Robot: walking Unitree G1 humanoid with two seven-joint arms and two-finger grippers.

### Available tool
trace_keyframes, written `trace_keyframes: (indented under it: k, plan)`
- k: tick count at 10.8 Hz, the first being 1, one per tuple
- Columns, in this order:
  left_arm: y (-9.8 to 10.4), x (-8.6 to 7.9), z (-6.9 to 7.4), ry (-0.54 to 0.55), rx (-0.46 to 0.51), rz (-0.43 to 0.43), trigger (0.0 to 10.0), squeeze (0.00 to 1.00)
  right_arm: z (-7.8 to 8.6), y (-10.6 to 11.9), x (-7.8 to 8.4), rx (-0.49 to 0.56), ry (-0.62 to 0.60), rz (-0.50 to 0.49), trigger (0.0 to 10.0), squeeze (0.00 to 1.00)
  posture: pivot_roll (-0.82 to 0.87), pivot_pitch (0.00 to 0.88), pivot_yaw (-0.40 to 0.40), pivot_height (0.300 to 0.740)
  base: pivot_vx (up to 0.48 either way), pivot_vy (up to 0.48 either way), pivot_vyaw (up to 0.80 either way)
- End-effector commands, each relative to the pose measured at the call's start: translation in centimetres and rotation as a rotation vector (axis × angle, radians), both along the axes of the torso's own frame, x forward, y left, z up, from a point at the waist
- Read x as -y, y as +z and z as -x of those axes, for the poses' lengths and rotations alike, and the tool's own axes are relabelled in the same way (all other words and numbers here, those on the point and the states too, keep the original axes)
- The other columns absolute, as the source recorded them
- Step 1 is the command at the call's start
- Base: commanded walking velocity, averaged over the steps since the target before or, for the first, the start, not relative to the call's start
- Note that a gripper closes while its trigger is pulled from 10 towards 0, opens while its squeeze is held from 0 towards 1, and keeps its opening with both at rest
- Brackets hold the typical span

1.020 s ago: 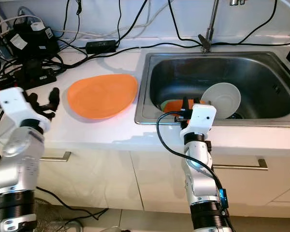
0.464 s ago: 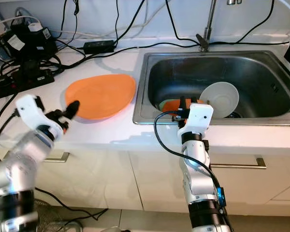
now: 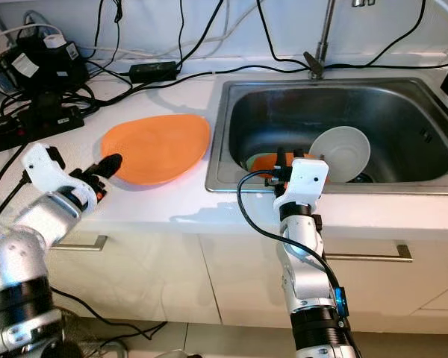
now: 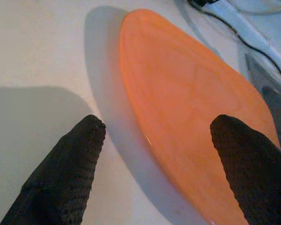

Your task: Kitchen organization

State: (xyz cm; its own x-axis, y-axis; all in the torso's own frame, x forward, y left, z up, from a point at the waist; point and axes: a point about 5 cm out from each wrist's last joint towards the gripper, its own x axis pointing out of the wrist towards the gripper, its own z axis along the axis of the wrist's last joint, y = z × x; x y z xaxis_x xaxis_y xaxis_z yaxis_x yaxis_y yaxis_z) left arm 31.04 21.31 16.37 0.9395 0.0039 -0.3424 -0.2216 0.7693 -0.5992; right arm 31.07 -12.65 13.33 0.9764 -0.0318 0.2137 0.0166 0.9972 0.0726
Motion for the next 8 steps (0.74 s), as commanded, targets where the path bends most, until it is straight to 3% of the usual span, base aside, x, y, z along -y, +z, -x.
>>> trace_keyframes:
  k: [1,3,5,6,8]
  plan:
    - [0.7,-0.2,0.1,0.013,0.003,0.001,10.0,0.0,-0.1,-0.3,-0.2,-0.011,0.005,0.008,10.0,0.0,0.09,0.0,0.11,0.74,0.0,0.0,0.0]
    - [0.3,0.3,-0.2,0.001,-0.04,0.028,10.0,0.0,0.0,-0.3,-0.1,-0.013,0.004,0.01,10.0,0.0,0.08,0.0,0.112,0.74,0.0,0.0,0.0]
    - [0.4,1.9,-0.8,-0.051,-0.057,0.131,10.0,0.0,-0.1,-0.2,0.0,-0.012,0.002,0.012,10.0,0.0,0.07,0.0,0.114,0.74,0.0,0.0,0.0]
    - [0.6,3.5,-1.4,-0.101,-0.052,0.205,10.0,0.0,-0.1,-0.2,0.2,-0.012,-0.003,0.015,10.0,0.0,0.07,0.0,0.113,0.74,0.0,0.0,0.0]
    - [1.0,5.1,-2.4,-0.143,-0.053,0.245,10.0,0.0,-0.1,-0.2,0.2,-0.013,0.001,0.023,10.0,0.0,0.05,0.0,0.118,0.74,0.0,0.0,0.0]
